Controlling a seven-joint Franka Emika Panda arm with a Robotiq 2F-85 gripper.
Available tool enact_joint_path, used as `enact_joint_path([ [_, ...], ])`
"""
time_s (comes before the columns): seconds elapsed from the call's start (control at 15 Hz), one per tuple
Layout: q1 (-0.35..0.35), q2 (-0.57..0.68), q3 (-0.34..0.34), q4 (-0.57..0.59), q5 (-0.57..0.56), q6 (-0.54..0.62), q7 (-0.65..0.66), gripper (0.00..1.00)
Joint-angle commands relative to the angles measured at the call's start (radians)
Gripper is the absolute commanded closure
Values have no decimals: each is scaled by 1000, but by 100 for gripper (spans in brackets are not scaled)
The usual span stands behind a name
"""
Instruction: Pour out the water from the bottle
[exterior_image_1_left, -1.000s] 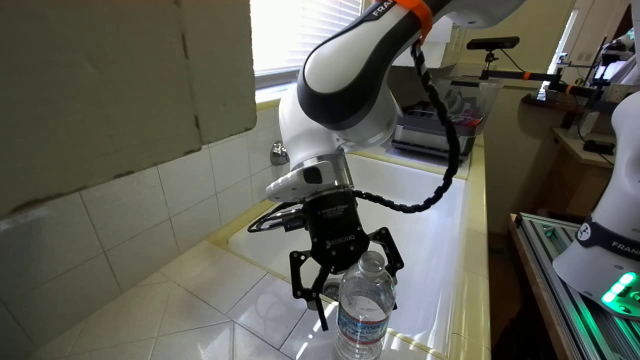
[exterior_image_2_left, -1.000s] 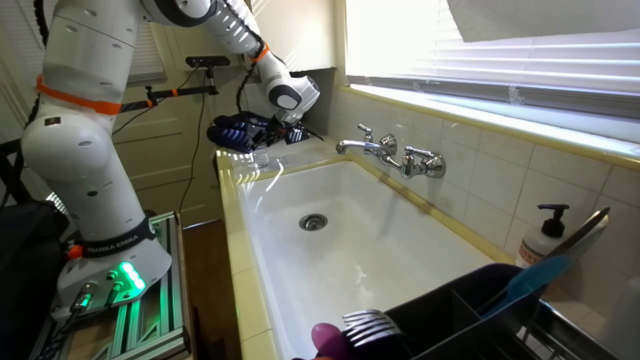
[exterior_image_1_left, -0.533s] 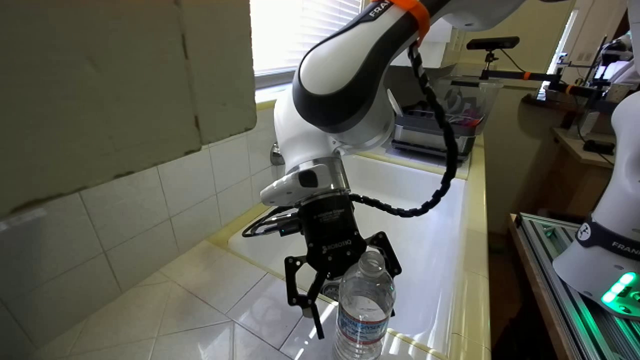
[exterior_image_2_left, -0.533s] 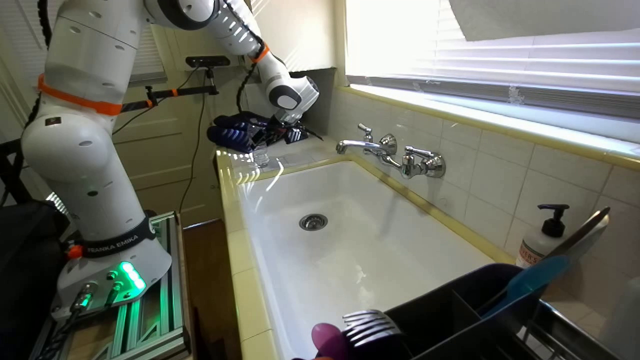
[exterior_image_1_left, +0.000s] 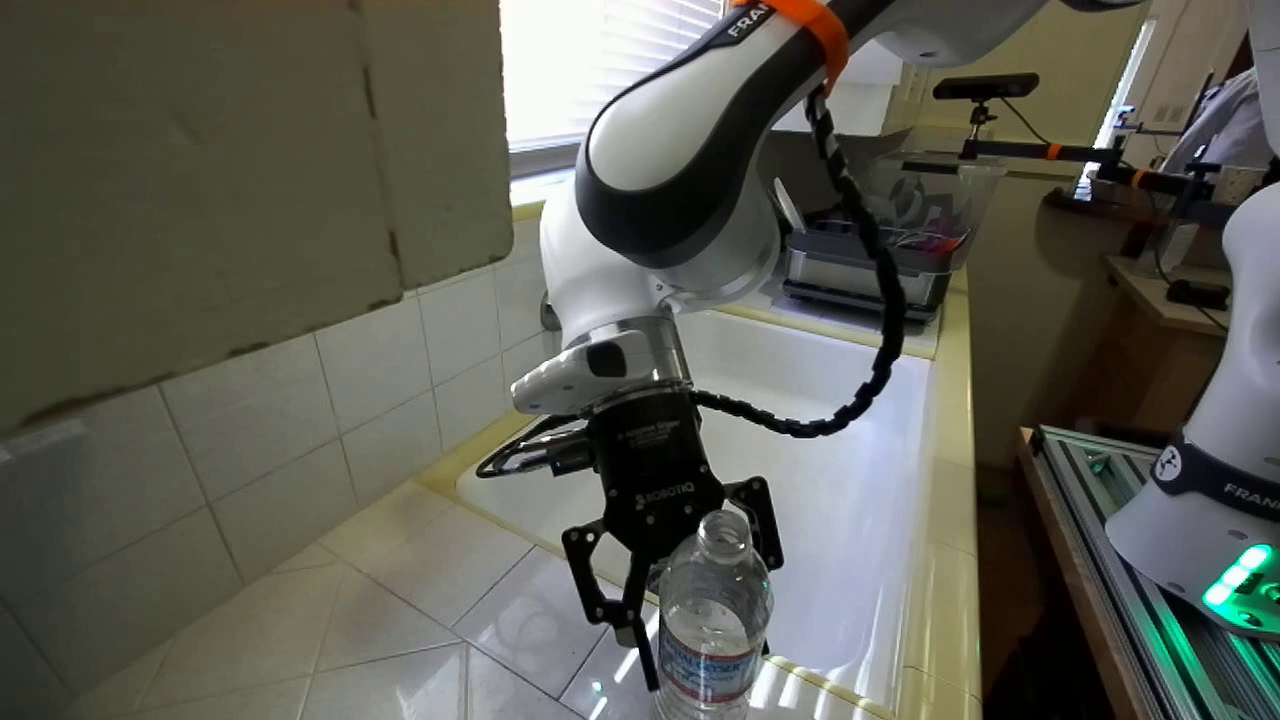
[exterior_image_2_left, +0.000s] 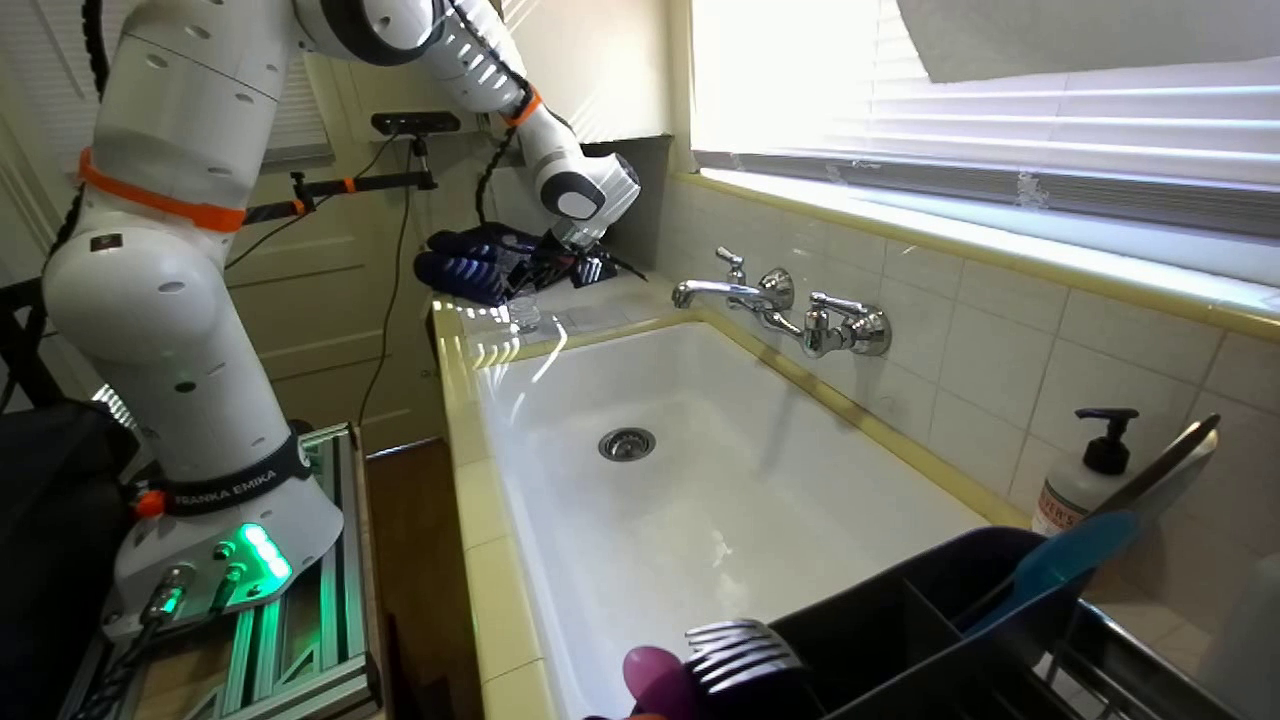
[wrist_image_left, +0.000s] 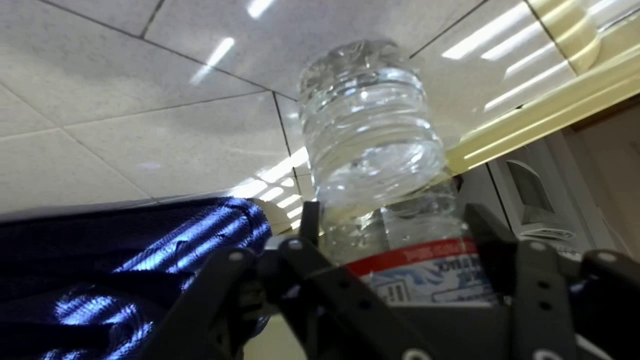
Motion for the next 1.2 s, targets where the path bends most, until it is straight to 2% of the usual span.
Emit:
enact_joint_path([
  [0.0, 2, 22, 0, 29, -1, -25, 10, 58],
  [0.4, 1, 26, -2, 34, -4, -21, 12, 99],
  [1.13, 1, -26, -10, -15, -7, 20, 15, 98],
])
